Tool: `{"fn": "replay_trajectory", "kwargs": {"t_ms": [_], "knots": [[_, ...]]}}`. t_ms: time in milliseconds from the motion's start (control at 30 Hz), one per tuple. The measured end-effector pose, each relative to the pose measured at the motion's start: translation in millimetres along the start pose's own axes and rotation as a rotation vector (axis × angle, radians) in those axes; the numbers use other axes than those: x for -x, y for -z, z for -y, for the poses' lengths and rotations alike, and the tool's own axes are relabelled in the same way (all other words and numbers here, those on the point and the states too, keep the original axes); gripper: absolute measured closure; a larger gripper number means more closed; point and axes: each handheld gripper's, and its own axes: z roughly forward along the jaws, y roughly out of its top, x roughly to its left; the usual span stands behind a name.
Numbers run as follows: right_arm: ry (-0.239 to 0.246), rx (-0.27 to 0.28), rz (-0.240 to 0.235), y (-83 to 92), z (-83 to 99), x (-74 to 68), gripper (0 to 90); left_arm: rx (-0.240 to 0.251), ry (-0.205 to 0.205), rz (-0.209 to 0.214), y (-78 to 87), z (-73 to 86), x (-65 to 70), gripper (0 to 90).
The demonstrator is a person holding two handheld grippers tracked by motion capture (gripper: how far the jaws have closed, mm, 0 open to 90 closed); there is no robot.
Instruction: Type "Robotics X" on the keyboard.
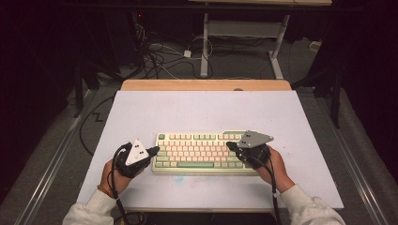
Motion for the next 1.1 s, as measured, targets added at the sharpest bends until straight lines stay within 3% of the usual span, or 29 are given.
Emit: {"fn": "replay_trajectory", "kwargs": {"t_ms": [1100], "knots": [[0.024,-0.046,-0.062,-40.8,-15.9,-15.3,90.0,-0.005,-0.005,0.009,1.8,4.8,1.2,87.7]]}}
